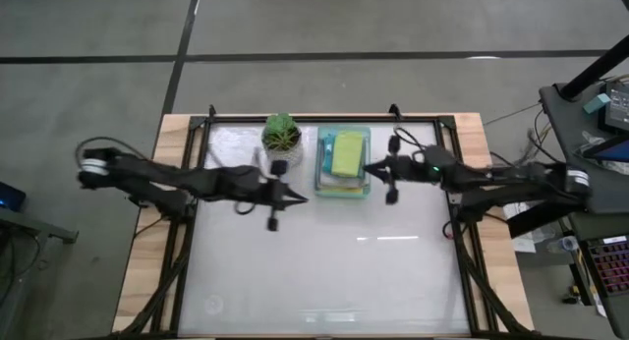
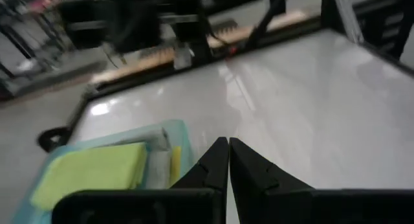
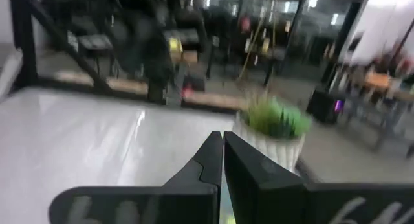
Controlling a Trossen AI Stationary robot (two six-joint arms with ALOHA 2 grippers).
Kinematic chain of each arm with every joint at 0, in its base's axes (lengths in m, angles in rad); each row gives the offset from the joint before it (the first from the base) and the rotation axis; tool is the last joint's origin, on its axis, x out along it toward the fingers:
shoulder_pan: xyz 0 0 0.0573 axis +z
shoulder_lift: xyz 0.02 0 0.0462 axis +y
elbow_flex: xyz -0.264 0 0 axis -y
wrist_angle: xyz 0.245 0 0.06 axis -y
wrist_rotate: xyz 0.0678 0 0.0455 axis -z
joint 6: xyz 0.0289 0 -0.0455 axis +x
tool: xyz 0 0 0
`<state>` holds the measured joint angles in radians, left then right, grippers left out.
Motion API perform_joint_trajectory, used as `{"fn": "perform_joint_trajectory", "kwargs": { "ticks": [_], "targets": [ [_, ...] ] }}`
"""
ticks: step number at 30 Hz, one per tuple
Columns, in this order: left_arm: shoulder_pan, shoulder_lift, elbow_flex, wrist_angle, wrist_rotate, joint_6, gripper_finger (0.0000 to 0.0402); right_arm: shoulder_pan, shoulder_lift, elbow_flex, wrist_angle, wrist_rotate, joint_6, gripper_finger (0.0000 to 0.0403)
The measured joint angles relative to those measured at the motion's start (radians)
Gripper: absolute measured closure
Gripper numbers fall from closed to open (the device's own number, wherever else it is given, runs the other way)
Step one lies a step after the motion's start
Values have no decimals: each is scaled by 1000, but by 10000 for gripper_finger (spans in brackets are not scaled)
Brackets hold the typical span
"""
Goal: Fold microfiber towels
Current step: Return to Home Position
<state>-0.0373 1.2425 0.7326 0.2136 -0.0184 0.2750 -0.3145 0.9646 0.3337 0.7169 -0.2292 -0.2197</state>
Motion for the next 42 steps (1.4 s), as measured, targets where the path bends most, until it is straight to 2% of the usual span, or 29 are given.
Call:
{"fn": "perform_joint_trajectory", "kwargs": {
  "ticks": [5,9,17,22,29,34,37,42],
  "targets": [
    [-10,-226,-174,93,-25,-8,401,99,-205,-94,6,50,-51,394],
    [-9,-367,-288,157,-56,-8,401,121,-352,-171,7,54,-53,394],
    [-9,-544,-493,346,-70,-31,401,122,-568,-316,13,58,-22,394],
    [-9,-612,-587,435,-69,-83,401,123,-666,-321,-39,21,29,394],
    [-9,-737,-642,369,-51,-113,401,123,-778,-321,-85,-39,82,394],
    [-9,-870,-661,251,-15,-159,401,138,-888,-322,-226,-41,118,394],
    [-9,-955,-695,203,14,-190,402,148,-964,-322,-311,-43,90,394],
    [-9,-1063,-724,112,4,-213,401,146,-953,-322,-375,-32,-14,394]
  ]
}}
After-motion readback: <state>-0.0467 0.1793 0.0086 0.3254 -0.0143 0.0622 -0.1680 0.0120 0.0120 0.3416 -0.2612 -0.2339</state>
